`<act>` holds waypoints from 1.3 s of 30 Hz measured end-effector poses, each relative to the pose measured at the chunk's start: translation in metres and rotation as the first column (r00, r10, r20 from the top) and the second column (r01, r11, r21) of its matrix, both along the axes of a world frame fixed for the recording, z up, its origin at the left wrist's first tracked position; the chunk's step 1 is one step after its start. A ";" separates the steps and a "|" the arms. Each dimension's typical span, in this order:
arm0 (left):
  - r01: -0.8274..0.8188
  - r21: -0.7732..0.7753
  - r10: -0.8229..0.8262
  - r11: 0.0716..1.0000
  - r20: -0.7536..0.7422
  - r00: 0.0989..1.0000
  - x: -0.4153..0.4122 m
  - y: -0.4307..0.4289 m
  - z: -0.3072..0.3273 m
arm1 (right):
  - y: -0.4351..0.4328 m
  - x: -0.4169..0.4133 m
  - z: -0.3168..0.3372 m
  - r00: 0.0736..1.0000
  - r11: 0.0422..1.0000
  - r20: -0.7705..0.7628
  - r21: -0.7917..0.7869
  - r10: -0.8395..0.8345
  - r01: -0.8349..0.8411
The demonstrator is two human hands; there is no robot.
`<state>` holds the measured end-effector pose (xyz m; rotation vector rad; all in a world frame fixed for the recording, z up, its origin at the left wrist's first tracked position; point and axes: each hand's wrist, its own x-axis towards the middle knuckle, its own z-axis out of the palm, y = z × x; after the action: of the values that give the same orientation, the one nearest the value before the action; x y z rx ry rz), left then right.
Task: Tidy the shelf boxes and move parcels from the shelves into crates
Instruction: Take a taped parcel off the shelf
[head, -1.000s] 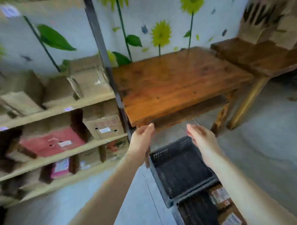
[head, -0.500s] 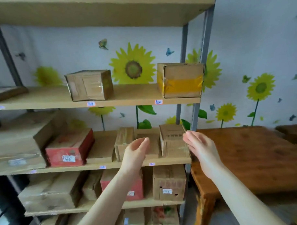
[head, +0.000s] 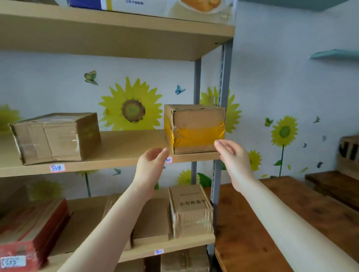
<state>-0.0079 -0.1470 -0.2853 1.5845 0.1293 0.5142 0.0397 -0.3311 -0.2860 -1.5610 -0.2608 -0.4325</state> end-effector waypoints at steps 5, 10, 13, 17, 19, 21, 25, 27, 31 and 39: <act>-0.070 0.020 0.069 0.997 0.010 0.998 0.054 -0.003 0.017 | -0.005 0.070 0.033 0.988 0.992 0.093 -0.007 -0.123 0.124; -0.034 0.127 0.034 0.991 0.007 0.999 0.087 -0.006 0.022 | 0.004 0.113 0.044 0.985 0.993 0.128 -0.007 -0.118 0.120; 0.022 0.041 -0.023 0.999 0.034 0.999 0.092 0.000 0.023 | 0.007 0.120 0.048 0.968 0.989 0.226 -0.081 -0.106 0.127; 0.028 -0.218 0.002 0.976 0.136 0.991 0.095 0.020 0.031 | 0.011 0.121 0.064 0.967 0.993 0.232 -0.040 -0.100 0.112; -0.009 -0.359 0.071 0.933 0.159 0.985 0.094 0.030 0.038 | 0.018 0.118 0.069 0.987 0.998 0.148 0.039 -0.054 0.049; 0.002 -0.450 0.094 0.893 0.191 0.977 0.091 0.039 0.044 | 0.025 0.115 0.072 0.997 0.991 0.071 0.129 0.023 -0.032; 0.127 -0.568 0.016 0.813 0.239 0.971 0.080 0.056 0.058 | 0.037 0.108 0.075 0.981 0.944 0.029 0.269 0.190 -0.191; 0.174 -0.568 -0.057 0.805 0.219 0.974 0.073 0.062 0.065 | 0.046 0.105 0.074 0.972 0.952 0.011 0.196 0.236 -0.234; 0.205 -0.404 -0.082 0.891 0.302 0.950 0.060 0.058 0.076 | 0.057 0.092 0.084 0.980 0.978 -0.085 -0.100 0.177 -0.186; 0.060 -0.008 -0.052 0.998 0.368 0.928 0.058 0.044 0.069 | 0.066 0.088 0.096 0.926 0.932 -0.130 0.133 0.354 -0.338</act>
<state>0.0500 -0.1028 -0.2162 1.4417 -0.1954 0.7537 0.1273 -0.2656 -0.1904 -1.3969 -0.3814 -0.0481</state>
